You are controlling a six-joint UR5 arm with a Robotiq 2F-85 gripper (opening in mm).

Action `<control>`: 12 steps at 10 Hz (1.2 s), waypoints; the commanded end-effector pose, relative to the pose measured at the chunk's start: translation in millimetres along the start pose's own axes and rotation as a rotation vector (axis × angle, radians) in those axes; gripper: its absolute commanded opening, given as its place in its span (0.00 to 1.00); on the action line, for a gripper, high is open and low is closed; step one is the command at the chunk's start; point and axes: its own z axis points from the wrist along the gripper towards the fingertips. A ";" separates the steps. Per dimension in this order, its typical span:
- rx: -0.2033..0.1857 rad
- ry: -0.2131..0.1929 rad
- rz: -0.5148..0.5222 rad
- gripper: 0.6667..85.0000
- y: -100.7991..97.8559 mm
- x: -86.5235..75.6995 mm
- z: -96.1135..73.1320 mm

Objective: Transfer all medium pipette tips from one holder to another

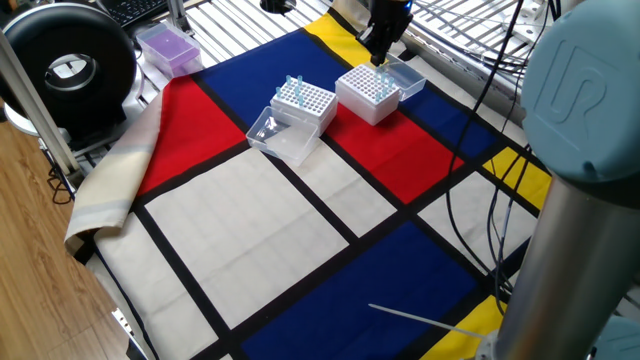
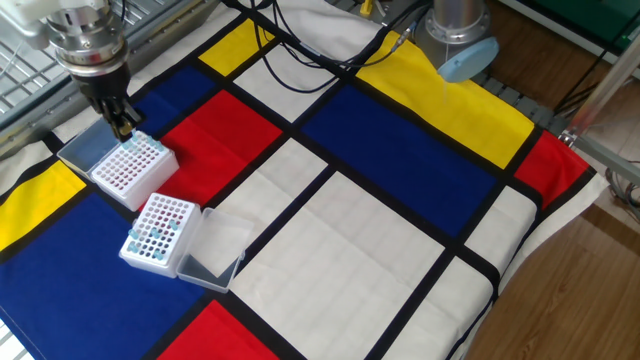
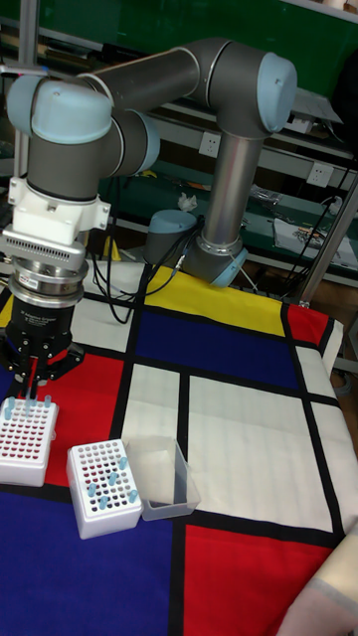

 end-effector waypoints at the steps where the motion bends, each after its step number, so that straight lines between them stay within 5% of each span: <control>1: -0.012 -0.011 0.008 0.01 2.5 -1.9 1.0; 12: 0.010 0.003 0.010 0.01 0.3 -2.3 -3.4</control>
